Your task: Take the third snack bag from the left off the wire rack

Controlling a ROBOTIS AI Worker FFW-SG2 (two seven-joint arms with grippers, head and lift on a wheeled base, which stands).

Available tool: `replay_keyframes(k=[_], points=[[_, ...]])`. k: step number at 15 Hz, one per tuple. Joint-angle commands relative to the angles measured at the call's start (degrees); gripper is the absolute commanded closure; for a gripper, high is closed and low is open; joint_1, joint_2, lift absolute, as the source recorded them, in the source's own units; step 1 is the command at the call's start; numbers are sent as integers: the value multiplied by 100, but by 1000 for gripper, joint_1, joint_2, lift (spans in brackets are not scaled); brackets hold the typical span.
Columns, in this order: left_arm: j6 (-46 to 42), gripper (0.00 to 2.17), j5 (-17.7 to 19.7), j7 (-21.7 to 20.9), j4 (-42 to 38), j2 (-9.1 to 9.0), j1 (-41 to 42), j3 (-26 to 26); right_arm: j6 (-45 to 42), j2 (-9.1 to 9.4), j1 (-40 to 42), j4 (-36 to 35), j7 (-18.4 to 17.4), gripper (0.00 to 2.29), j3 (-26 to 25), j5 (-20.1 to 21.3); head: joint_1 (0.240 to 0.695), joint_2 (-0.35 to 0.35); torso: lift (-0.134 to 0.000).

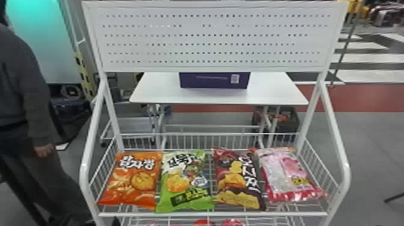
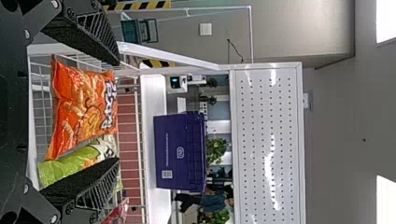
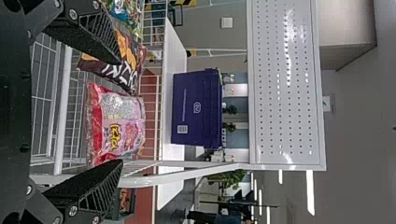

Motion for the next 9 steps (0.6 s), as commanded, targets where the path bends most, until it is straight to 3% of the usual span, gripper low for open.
replay_keyframes(k=[1,9], points=[[0,167,0,1,-9,4,9,1,-13,0,4,-2,-34,154,7,-16,499,0,0],[0,167,0,1,-17,4,9,-17,-13,9,-5,-2,-51,154,42,-16,499,0,0]])
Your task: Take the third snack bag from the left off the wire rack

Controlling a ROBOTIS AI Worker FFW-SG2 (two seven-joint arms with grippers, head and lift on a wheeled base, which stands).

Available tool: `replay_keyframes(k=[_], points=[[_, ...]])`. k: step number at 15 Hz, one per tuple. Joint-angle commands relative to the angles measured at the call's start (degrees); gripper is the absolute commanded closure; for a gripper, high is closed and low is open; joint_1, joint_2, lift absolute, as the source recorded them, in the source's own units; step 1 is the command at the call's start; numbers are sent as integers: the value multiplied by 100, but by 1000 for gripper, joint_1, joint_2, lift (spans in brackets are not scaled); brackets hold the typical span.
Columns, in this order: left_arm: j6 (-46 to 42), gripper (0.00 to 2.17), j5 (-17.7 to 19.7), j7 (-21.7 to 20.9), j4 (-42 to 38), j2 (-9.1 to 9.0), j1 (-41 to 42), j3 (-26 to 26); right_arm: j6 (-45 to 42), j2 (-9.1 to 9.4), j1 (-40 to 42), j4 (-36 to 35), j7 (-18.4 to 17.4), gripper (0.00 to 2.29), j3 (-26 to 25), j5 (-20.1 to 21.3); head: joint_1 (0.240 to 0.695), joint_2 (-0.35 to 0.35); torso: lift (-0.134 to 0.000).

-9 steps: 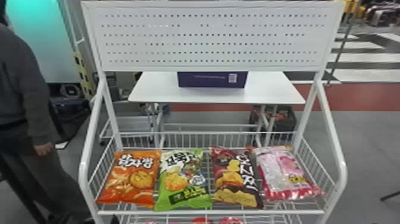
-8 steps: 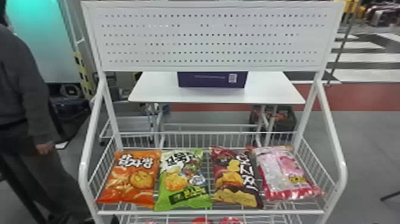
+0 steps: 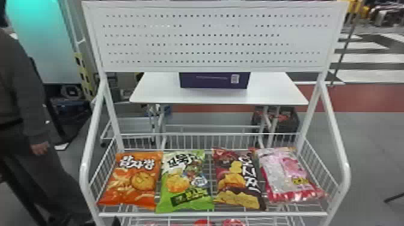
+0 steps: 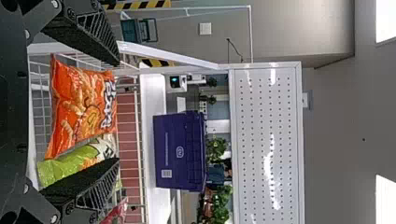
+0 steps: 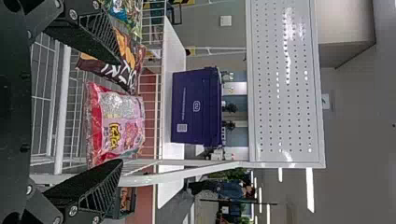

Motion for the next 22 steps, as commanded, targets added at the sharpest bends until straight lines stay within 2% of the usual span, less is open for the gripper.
replay_keyframes(k=[1,4,7,9,11,15,19,22], points=[[0,167,0,0,-18,-9,9,-33,18,2,-76,44,-14,154,84,-23,499,0,0],[-35,167,-61,-17,-26,-26,26,-138,176,46,-946,448,-102,157,637,118,499,0,0],[-18,167,-140,-17,-44,-18,26,-208,1248,169,-2291,1054,-190,164,1428,180,499,0,0],[-18,167,-140,-17,-44,-26,44,-217,1793,433,-3108,1547,-190,178,1815,276,499,0,0],[-18,167,-140,-17,-18,-18,44,-217,2162,574,-3715,2021,-251,178,2070,267,499,0,0],[-18,167,-140,-8,26,0,35,-208,2531,750,-4506,2865,-260,181,2255,259,499,0,0],[-18,167,-114,-8,79,26,0,-200,2742,864,-4901,3410,-260,225,2316,232,499,0,0],[-18,167,-105,-8,79,35,-9,-191,3006,864,-4972,3401,-234,667,2307,127,499,0,0]])
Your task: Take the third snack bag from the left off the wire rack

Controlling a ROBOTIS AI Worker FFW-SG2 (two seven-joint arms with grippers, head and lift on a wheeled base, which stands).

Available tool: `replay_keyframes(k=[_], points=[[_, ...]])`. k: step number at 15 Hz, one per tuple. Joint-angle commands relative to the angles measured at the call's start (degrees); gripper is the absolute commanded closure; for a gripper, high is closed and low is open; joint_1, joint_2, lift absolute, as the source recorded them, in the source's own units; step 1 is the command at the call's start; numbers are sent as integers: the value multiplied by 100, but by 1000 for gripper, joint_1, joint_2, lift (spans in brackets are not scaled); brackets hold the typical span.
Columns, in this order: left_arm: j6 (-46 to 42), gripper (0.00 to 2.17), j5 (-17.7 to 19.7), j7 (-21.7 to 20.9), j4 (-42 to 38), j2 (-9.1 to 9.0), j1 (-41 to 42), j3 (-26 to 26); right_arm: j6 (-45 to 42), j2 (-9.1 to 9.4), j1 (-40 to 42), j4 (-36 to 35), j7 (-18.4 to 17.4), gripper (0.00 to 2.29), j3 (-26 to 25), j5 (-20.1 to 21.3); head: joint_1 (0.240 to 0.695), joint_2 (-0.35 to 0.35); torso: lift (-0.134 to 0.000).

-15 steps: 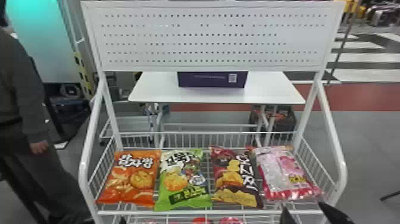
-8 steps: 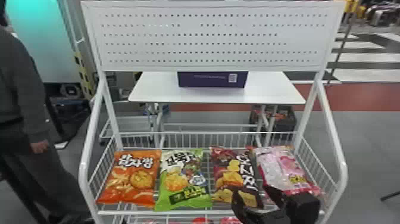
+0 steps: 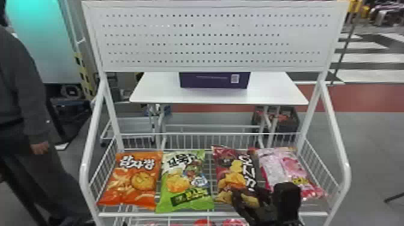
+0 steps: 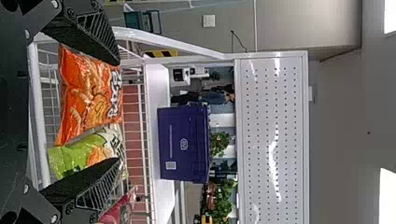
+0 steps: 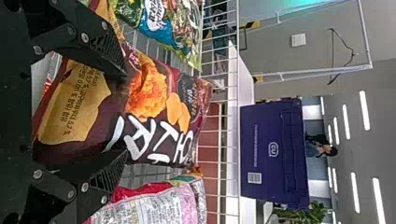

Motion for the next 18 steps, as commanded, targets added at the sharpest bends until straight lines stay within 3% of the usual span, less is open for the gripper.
replay_keyframes(k=[1,3,7,13,16,18], points=[[0,167,1,0,-8,2,-5,-8,188,1,-13,-100,36,964,-4,-121,499,0,0],[0,167,1,0,-25,2,4,0,575,1,-13,-303,27,1771,-4,-227,499,0,0],[0,167,-7,0,-43,2,4,-17,680,-61,206,-821,27,1956,-74,-236,499,0,0],[0,167,1,9,-52,20,-5,9,469,-553,1121,-2271,62,1959,-523,-464,499,0,0],[0,167,10,0,-34,29,-31,0,-392,-817,1973,-2948,62,1956,-839,-508,499,0,0],[0,167,19,0,-25,37,-57,-8,-990,-878,2571,-3203,62,1956,-1076,-508,499,0,0]])
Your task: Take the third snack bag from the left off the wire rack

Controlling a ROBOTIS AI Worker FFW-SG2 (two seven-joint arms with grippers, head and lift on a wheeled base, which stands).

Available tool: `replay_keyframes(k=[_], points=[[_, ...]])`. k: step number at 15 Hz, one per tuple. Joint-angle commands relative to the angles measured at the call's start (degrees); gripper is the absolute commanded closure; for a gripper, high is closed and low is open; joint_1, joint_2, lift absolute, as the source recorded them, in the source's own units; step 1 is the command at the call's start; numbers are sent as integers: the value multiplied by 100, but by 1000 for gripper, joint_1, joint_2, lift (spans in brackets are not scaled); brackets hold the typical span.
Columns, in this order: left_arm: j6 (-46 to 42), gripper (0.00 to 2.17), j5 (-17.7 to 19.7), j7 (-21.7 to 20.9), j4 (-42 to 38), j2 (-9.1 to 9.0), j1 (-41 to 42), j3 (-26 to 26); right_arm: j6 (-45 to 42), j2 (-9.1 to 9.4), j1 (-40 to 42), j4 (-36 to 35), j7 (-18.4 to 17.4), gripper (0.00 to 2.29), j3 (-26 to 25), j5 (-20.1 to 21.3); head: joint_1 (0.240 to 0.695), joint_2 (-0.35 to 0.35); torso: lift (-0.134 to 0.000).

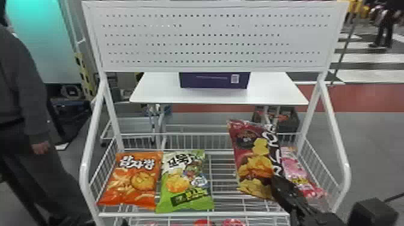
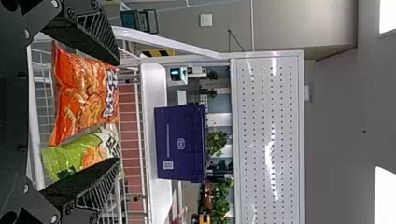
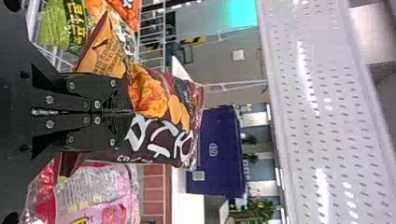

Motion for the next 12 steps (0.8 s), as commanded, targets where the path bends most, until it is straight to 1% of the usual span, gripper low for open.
replay_keyframes(k=[1,3,4,5,7,10,11,12], points=[[0,167,8,0,7,8,-18,-8,-678,-75,755,-295,0,1956,-310,19,499,0,0],[0,167,26,9,7,8,-27,0,-1171,-75,1371,-366,44,1956,-653,19,499,0,0],[-18,167,52,9,16,8,-27,18,-1434,-75,1661,-374,211,1956,-864,-51,499,0,0],[-18,167,61,9,34,8,-27,18,-1803,-75,1942,-374,264,1956,-1040,-113,499,0,0],[-18,167,61,9,43,-10,-45,18,-2190,-92,2294,-348,334,1956,-1286,-218,499,0,0],[-18,167,70,9,69,-10,-54,27,-2841,-48,2601,-120,343,1956,-1444,-315,499,0,0],[-18,167,87,9,69,-10,-54,27,-2858,-31,2654,-67,343,1956,-1506,-385,499,0,0],[-18,167,105,9,69,-10,-62,35,-3051,-13,2715,-5,343,1956,-1523,-394,499,0,0]])
